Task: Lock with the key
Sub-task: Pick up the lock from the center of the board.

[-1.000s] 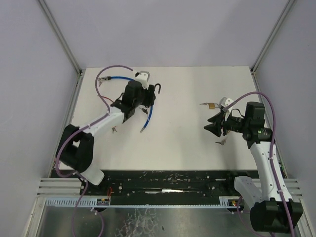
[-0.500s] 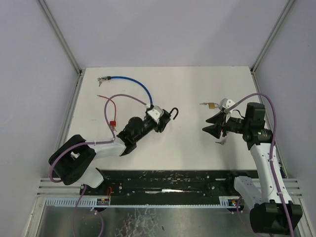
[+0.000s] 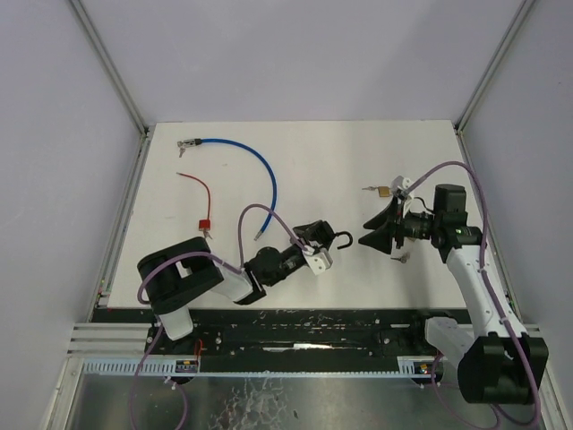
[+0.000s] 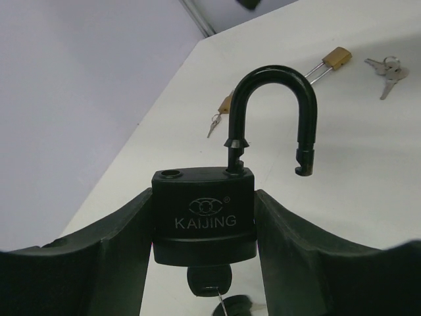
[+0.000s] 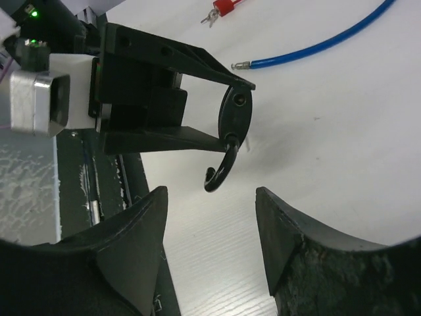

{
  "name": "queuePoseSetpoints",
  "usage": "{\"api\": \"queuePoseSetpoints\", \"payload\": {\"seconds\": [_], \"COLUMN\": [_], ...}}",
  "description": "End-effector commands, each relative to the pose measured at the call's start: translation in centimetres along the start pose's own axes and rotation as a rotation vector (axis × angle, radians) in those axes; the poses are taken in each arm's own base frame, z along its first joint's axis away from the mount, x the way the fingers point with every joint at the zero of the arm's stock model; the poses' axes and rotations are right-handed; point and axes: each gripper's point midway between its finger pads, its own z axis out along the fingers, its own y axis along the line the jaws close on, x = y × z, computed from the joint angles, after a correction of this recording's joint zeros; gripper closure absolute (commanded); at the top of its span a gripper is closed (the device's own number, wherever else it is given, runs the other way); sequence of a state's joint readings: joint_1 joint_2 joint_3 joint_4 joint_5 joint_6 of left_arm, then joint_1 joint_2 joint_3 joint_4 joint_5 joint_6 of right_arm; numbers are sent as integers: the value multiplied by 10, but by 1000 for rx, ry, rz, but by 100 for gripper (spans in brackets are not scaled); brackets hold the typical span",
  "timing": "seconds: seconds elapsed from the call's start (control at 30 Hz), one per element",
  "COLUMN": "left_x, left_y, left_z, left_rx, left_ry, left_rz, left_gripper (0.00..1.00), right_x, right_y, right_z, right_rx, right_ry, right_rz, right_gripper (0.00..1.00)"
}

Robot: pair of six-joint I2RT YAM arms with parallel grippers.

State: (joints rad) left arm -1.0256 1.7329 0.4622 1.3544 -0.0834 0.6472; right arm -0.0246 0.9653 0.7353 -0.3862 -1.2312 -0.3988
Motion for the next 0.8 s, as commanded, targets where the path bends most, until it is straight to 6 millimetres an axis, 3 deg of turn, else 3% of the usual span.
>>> {"api": "queuePoseSetpoints", "payload": {"seconds": [0.0,0.17,0.4,0.63,0.77], "left_x": [-65,-64,-66,-65,-68], "left_y": [50,43,35,32,32], "left_z": [15,23,29,31,32], "left_rx": [-232,-236,-227,-230,-234], "left_ry": [-196,-184,-186,-179,-183], "left_rz": [89,110,120,126,124], "left_gripper": [100,100,100,100,100], "right_x": [7,25,27,26,26], "right_y": [-8,-13,-17,-17,-17], "right_z": [11,23,28,28,28], "right_rx": [-6,-13,15,21,18], "right_ry": [43,118,119,116,117], "right_rz": [131,202,199,207,212], "right_gripper": [38,39,43,67,76]}}
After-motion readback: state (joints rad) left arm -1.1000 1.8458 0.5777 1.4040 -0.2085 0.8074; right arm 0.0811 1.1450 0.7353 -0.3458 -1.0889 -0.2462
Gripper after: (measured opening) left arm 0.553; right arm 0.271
